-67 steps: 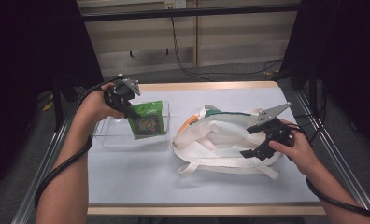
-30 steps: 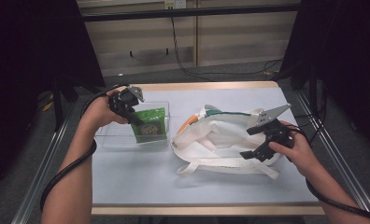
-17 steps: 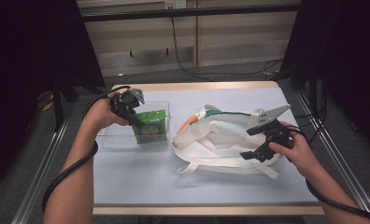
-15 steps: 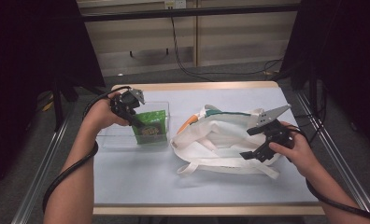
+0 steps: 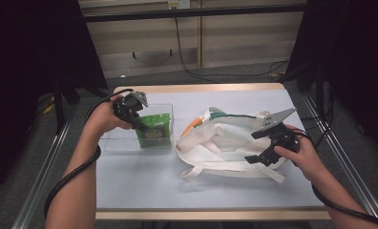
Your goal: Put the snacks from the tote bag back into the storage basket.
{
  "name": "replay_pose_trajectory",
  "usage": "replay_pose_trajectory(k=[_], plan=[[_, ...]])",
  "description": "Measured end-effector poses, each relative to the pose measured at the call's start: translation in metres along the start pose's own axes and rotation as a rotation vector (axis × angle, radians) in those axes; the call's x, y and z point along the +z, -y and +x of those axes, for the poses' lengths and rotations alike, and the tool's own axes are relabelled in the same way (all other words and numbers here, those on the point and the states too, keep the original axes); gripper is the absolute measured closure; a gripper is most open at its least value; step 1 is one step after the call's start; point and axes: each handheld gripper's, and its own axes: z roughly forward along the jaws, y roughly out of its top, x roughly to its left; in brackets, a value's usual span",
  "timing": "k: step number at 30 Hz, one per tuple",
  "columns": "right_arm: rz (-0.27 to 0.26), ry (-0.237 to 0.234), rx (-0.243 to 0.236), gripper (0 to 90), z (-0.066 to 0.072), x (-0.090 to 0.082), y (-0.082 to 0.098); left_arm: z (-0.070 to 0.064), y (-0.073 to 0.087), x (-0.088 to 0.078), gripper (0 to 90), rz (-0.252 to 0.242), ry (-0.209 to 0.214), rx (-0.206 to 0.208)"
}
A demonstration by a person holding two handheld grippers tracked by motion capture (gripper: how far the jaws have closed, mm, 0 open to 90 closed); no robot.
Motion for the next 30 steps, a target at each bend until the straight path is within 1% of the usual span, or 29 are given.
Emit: replay_pose_trajectory(k=[3,5,6,8,9,10,12,13,14,15,16,17,18,19,20,21,22,23,24,25,27,29,30], plan=[[0.002,0.001,-0.003,1.6,-0.0002,0.0005,-0.0002,0.0006,0.0007,0.0003,72.1,-0.01,0.002,-0.017],[-0.001,-0.004,0.003,1.6,0.0,0.0004,-0.0008,0.0011,0.0011,0.0,70.2,-0.006,0.008,-0.026],[0.003,-0.002,0.001,1.6,0.0002,0.0005,-0.0012,0.0014,0.0013,0.0,68.1,-0.011,0.011,-0.036],[0.004,-0.003,-0.006,1.6,0.0006,0.0011,-0.0025,0.0017,0.0017,0.0002,63.7,-0.003,0.016,-0.047],[0.004,-0.003,-0.006,1.6,0.0006,0.0011,-0.0025,0.0018,0.0022,0.0008,63.7,-0.005,0.017,-0.067],[0.004,-0.002,-0.001,1.6,0.0006,0.0017,-0.0029,0.0023,0.0036,0.0014,60.8,0.001,0.018,-0.073],[0.008,0.001,-0.004,1.6,0.001,0.0022,-0.0032,0.0032,0.0048,0.0014,55.6,-0.005,0.016,-0.093],[0.008,0.001,-0.004,1.6,0.001,0.0022,-0.0032,0.0032,0.0048,0.0014,54.7,-0.005,0.016,-0.093],[0.008,0.0,-0.004,1.6,0.0012,0.0022,-0.0034,0.0026,0.0053,0.0016,54.7,-0.007,0.022,-0.105],[0.006,-0.001,-0.007,1.6,0.0011,0.0023,-0.0035,0.0025,0.0055,0.0017,54.0,-0.009,0.02,-0.106],[0.009,0.001,-0.005,1.6,0.0009,0.0022,-0.0035,0.0035,0.0057,0.0013,51.7,-0.001,0.022,-0.095],[0.009,0.001,-0.005,1.6,0.0009,0.0022,-0.0035,0.0034,0.006,0.0015,51.7,-0.002,0.023,-0.095],[0.01,0.0,-0.002,1.6,0.0009,0.002,-0.0035,0.0034,0.006,0.0012,49.1,-0.004,0.02,-0.095],[0.007,-0.004,-0.003,1.6,0.0007,0.0019,-0.0035,0.0026,0.0061,0.001,47.1,-0.015,0.015,-0.11],[0.005,-0.003,-0.003,1.6,0.0008,0.0019,-0.0035,0.0025,0.006,0.0005,46.9,-0.022,0.018,-0.108],[0.005,-0.003,-0.004,1.6,0.001,0.0016,-0.0037,0.003,0.0055,-0.0003,45.8,-0.022,0.018,-0.098],[0.007,0.002,-0.006,1.6,0.001,0.001,-0.0039,0.0025,0.005,-0.0006,43.7,-0.029,0.017,-0.104],[0.007,0.002,-0.006,1.6,0.001,0.001,-0.0039,0.0025,0.0046,-0.0013,43.7,-0.029,0.017,-0.105],[0.007,0.002,-0.006,1.6,0.001,0.001,-0.0041,0.002,0.0047,-0.0014,42.7,-0.036,0.013,-0.117],[0.008,0.002,-0.004,1.6,0.0012,0.001,-0.0043,0.0029,0.0054,-0.0025,40.9,-0.039,0.021,-0.124],[0.008,0.003,-0.004,1.6,0.0014,0.0011,-0.0045,0.0028,0.0058,-0.0025,40.1,-0.042,0.024,-0.13],[0.0,-0.003,-0.006,1.6,0.0008,0.0007,-0.0043,0.0028,0.0072,-0.003,35.9,-0.042,0.021,-0.151],[0.0,-0.003,-0.006,1.6,0.0008,0.0007,-0.0043,0.0034,0.0079,-0.0029,35.9,-0.042,0.023,-0.149]])
